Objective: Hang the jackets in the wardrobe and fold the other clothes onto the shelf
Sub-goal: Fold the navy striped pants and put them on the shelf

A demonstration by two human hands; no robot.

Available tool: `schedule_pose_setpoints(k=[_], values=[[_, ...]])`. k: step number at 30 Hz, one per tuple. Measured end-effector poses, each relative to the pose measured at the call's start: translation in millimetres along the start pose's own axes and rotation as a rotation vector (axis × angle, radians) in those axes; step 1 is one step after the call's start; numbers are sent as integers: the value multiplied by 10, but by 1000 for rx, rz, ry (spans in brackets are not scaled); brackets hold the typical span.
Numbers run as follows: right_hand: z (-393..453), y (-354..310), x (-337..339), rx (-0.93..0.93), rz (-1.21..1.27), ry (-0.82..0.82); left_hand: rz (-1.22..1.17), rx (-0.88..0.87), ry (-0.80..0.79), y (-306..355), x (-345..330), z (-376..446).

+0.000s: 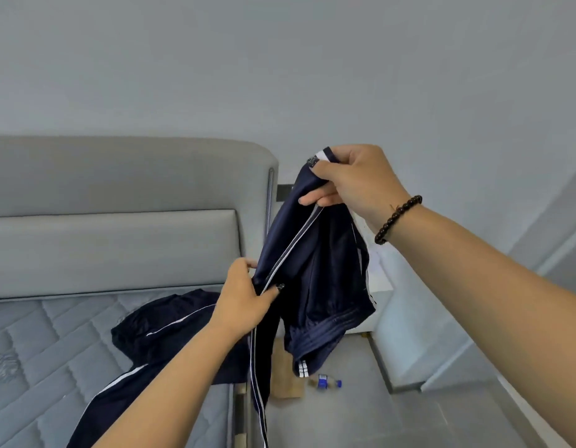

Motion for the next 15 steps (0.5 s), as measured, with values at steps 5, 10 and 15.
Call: schedule_pose_setpoints(k=[5,10,15], values=[[-400,-143,861,37,-99,61,-323,-249,-267,1025,-747,-192],[-820,-79,1941,20,-197,169,-378,-273,-270,1897,-1681,-320],[-1469,236,3224,-90,-164,351,-360,-294,-356,2626,-2590,-602]])
Point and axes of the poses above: each hand's wrist, its own z-axis towards the middle knuckle, its own x-axis out of the back of the hand, y = z × x, the point moved 2 cm from there along z, towards the middle knuckle, and after that the axes turned 3 degrees about y, right-handed, at the moved point
